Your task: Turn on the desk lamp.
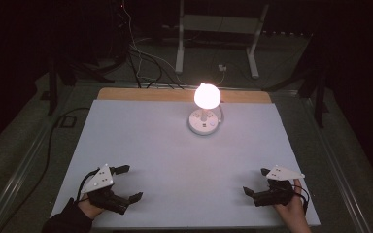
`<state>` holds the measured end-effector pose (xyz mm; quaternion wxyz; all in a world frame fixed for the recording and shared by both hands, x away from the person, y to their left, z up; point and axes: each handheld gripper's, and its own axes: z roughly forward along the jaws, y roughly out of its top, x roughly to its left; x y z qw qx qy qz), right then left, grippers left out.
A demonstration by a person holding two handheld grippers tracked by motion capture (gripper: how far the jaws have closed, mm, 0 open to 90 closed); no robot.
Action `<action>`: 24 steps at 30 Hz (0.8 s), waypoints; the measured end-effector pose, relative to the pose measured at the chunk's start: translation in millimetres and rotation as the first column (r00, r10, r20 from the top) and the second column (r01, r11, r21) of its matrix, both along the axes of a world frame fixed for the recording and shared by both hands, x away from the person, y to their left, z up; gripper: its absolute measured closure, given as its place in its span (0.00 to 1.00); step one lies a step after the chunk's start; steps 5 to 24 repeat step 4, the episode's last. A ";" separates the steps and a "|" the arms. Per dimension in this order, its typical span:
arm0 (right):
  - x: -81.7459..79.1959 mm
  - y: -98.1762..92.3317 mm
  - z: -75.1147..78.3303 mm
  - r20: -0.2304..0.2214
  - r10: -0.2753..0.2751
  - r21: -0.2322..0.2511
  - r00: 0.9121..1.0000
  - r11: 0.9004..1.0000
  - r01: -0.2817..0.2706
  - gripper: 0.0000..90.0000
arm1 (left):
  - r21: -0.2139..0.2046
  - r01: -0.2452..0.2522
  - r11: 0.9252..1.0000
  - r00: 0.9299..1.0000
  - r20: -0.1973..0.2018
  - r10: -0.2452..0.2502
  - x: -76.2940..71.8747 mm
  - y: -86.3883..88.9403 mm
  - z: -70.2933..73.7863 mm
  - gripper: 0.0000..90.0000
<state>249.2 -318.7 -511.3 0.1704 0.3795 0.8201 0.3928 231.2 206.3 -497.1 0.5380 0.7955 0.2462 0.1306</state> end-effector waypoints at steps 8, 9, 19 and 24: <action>0.7 1.3 -1.1 0.002 0.008 -0.011 1.000 1.000 -0.008 0.00 | 0.001 0.001 1.000 1.000 -0.001 -0.001 0.1 0.0 -0.2 0.00; 0.7 1.3 -1.1 0.002 0.008 -0.011 1.000 1.000 -0.008 0.00 | 0.001 0.001 1.000 1.000 -0.001 -0.001 0.1 0.0 -0.2 0.00; 0.7 1.3 -1.1 0.002 0.008 -0.011 1.000 1.000 -0.008 0.00 | 0.001 0.001 1.000 1.000 -0.001 -0.001 0.1 0.0 -0.2 0.00; 0.7 1.3 -1.1 0.002 0.008 -0.011 1.000 1.000 -0.008 0.00 | 0.001 0.001 1.000 1.000 -0.001 -0.001 0.1 0.0 -0.2 0.00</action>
